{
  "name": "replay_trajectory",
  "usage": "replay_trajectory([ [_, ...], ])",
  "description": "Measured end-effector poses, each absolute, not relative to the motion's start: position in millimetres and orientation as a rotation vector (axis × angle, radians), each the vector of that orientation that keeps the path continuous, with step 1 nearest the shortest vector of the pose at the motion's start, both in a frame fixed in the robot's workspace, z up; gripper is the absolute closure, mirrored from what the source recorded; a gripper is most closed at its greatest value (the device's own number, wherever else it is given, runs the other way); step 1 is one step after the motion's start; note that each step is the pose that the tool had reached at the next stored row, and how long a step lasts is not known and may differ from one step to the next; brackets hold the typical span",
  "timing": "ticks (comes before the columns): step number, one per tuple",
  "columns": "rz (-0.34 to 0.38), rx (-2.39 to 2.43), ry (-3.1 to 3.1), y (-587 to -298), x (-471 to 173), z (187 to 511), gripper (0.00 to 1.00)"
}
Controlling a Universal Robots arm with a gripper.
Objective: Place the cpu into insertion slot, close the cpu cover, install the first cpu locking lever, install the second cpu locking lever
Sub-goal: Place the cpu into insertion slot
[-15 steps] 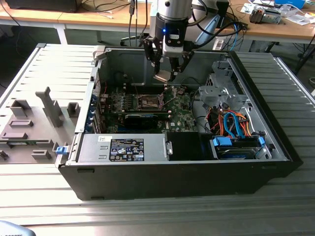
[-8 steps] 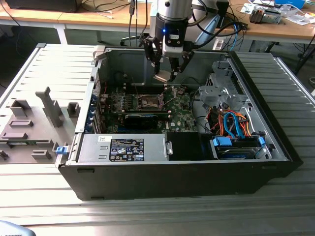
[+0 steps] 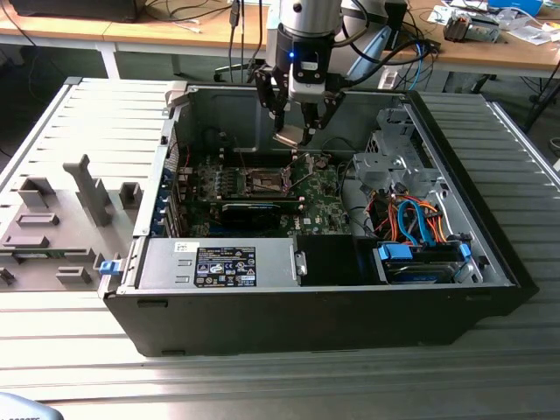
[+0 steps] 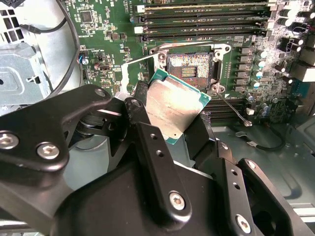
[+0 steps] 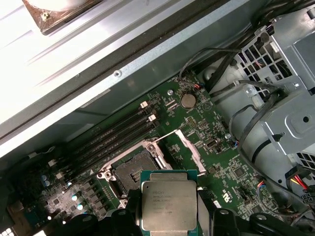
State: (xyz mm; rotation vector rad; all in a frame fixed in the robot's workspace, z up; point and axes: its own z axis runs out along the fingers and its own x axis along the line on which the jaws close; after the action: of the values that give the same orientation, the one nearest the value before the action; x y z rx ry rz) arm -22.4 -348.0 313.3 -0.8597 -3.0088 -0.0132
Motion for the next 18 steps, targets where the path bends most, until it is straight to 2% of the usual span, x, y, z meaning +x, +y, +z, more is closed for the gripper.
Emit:
replay_trajectory([
  [18, -0.013, -0.881, -3.003, -348.0, -22.5, 312.7, 0.45],
])
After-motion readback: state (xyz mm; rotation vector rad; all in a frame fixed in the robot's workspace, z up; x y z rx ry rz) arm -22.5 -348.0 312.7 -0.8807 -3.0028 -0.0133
